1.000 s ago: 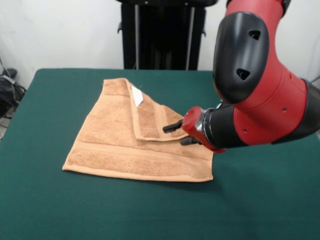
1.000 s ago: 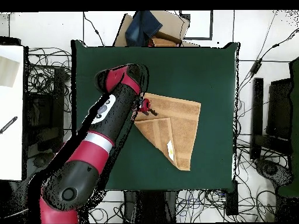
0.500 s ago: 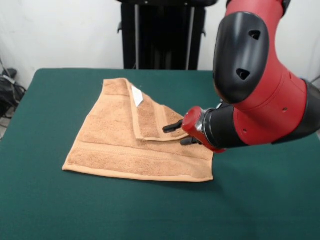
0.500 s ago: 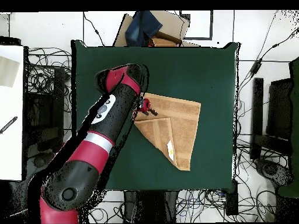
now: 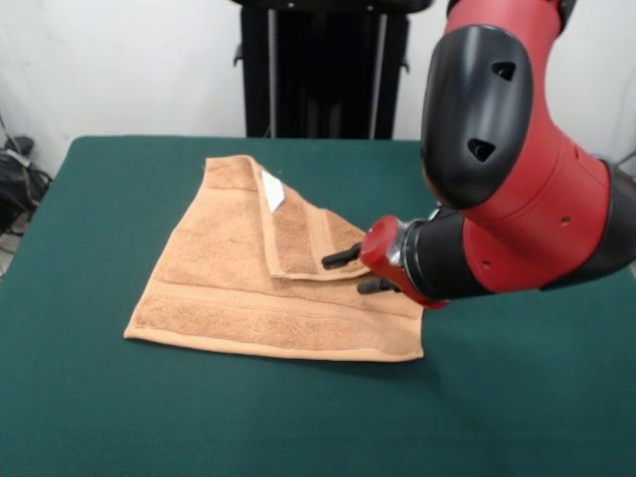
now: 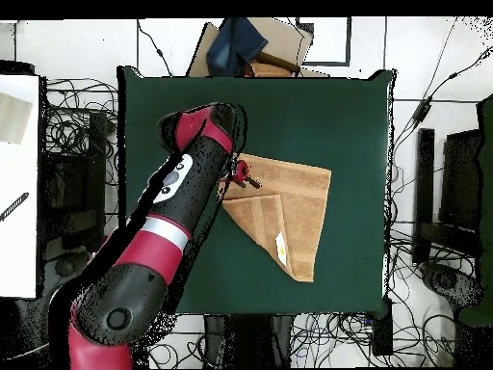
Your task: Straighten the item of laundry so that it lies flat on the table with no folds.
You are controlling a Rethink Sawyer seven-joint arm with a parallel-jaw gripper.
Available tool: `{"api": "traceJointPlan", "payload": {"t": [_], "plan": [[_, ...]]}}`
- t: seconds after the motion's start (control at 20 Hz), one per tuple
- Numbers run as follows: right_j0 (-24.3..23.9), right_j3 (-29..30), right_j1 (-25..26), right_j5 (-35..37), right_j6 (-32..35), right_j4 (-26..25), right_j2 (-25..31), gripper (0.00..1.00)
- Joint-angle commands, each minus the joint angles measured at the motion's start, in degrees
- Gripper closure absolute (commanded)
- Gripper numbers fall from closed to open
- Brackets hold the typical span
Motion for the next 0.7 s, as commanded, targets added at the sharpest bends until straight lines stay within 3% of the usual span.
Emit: {"api": "traceJointPlan", "payload": {"t": [0.05, 0.7], "plan": [[-2.3, -2.9, 3.3, -2.8, 7.0, -1.7, 5.3, 0.0], [-1.8, -1.5, 2.8, -3.2, 7.6, -2.2, 6.0, 0.0]]}}
